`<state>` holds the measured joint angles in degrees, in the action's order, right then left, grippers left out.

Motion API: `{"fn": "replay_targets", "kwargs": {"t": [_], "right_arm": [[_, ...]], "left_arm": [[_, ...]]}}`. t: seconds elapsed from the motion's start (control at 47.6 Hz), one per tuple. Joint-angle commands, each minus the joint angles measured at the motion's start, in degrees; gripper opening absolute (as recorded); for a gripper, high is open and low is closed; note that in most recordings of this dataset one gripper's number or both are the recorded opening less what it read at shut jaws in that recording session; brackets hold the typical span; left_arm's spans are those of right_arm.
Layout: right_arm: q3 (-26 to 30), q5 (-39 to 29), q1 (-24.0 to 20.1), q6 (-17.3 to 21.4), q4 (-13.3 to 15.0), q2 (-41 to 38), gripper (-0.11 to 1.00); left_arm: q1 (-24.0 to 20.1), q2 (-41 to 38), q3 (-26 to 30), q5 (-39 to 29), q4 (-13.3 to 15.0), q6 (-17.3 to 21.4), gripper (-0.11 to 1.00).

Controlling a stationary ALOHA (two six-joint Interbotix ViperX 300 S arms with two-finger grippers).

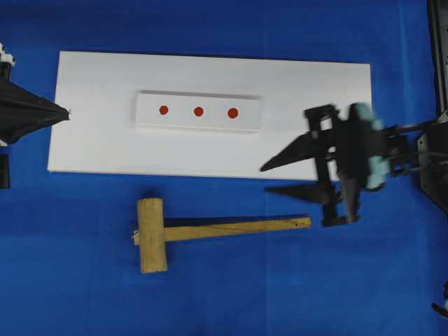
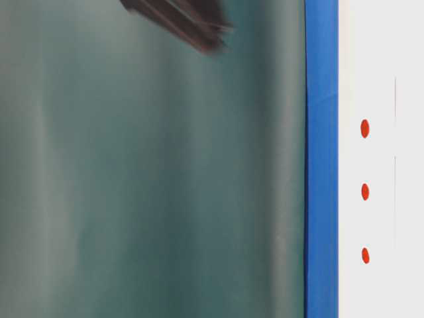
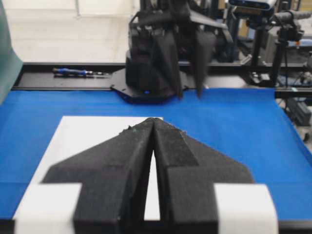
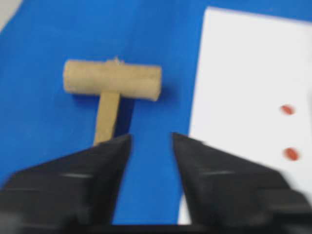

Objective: Hit the mark with a hammer.
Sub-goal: 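Reach the right gripper to the wooden mallet handle and grasp it, then lift the mallet with the right gripper and carry it over the board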

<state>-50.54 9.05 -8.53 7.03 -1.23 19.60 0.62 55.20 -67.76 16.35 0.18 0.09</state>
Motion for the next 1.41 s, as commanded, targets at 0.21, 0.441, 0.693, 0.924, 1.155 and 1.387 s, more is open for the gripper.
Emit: {"fn": "replay_targets", "kwargs": {"t": [0.21,0.441,0.693,0.924,1.155,1.387], "right_arm": [[7.47,1.23,-3.08,1.14,-2.02,-14.41,0.89],[10.63,5.89,-4.83,1.14,-5.36,-23.82,0.85],[12.92,10.72,-6.50,1.14,-9.49,-31.90,0.85],[14.77,13.10,-6.86,1.14,-11.78,-38.67,0.85],[15.21,12.83,-7.12,0.97,-11.95,-39.81,0.75],[15.21,11.87,-7.12,-0.35,-11.43,-38.06,0.14]], "left_arm": [[0.18,-0.62,0.79,0.26,0.09,-0.26,0.00],[0.18,-0.62,0.44,0.26,0.09,-0.26,0.00],[0.18,-0.62,0.35,0.26,0.09,-0.26,0.00],[0.18,-0.62,0.35,0.26,0.18,-0.44,0.00],[0.18,-0.35,0.44,0.26,0.18,-0.53,0.00],[0.09,-0.26,0.44,0.26,0.18,-0.53,0.00]]}}
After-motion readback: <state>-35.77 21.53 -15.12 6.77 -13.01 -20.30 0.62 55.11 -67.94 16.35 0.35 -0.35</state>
